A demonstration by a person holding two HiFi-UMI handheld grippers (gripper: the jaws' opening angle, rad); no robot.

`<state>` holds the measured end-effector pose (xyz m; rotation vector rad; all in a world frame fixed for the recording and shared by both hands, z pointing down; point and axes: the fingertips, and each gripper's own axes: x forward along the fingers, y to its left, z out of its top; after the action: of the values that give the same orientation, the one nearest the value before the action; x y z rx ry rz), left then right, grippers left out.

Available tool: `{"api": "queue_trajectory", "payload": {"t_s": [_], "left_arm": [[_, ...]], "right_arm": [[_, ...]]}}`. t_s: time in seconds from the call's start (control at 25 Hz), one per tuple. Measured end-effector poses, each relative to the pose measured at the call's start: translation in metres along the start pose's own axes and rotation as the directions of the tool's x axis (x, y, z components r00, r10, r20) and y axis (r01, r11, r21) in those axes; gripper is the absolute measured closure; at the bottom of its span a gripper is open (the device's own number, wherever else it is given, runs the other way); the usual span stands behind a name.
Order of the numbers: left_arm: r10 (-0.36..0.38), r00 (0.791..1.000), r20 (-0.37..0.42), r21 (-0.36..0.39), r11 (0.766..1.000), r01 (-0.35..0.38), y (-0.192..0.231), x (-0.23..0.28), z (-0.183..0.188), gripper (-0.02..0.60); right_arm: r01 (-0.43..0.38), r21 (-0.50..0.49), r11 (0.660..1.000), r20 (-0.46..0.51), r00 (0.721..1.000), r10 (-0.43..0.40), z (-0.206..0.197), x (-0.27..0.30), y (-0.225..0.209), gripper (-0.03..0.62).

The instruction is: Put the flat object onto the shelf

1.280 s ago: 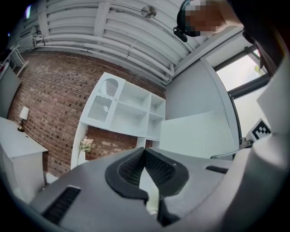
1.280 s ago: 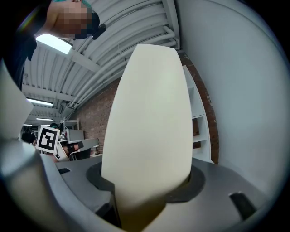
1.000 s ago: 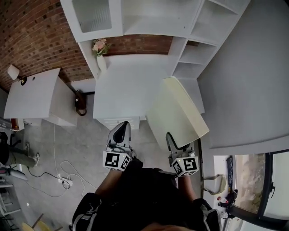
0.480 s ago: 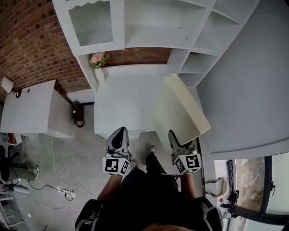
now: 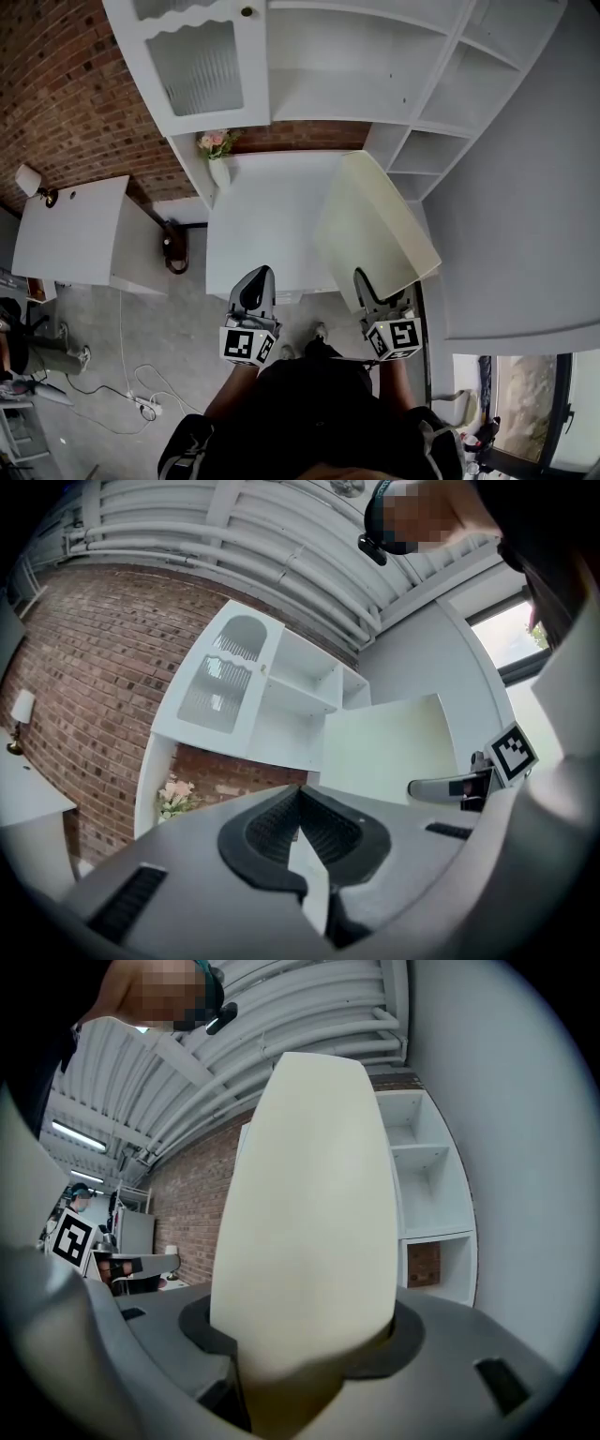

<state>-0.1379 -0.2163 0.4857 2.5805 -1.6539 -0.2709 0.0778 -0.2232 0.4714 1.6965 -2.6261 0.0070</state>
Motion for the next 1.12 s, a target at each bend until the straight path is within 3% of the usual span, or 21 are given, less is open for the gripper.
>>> {"api": "queue_trajectory", "payload": {"t_s": [0.36, 0.6, 0.84, 1.0, 1.12], "left_arm": [[0.035, 0.999, 0.01, 0.042, 0.999, -0.035, -0.02, 0.063, 0.008, 0.572], [0.041, 0.999, 0.02, 0.083, 0.996, -0.043, -0.027, 0.098, 0.012, 0.572], [0.013, 0.999, 0.032, 0.088, 0.996, -0.016, -0.009, 0.111, 0.022, 0.571], [0.003, 0.999, 0.039, 0.088, 0.996, -0.006, 0.005, 0.112, 0.027, 0.572], [-0.016, 0.999, 0.048, 0.089, 0.996, 0.012, 0.012, 0.116, 0.031, 0.572]], "right_arm": [[-0.088, 0.001, 0.996, 0.013, 0.996, 0.088, 0.002, 0.039, -0.046, 0.309], [-0.137, -0.137, 0.981, -0.007, 0.991, 0.137, 0.018, 0.055, -0.062, 0.31], [-0.133, -0.204, 0.97, -0.01, 0.991, 0.134, 0.032, 0.065, -0.065, 0.31], [-0.102, -0.346, 0.933, -0.073, 0.994, 0.081, 0.052, 0.07, -0.063, 0.309], [-0.057, -0.466, 0.883, -0.049, 0.998, 0.038, 0.079, 0.071, -0.064, 0.31]]}}
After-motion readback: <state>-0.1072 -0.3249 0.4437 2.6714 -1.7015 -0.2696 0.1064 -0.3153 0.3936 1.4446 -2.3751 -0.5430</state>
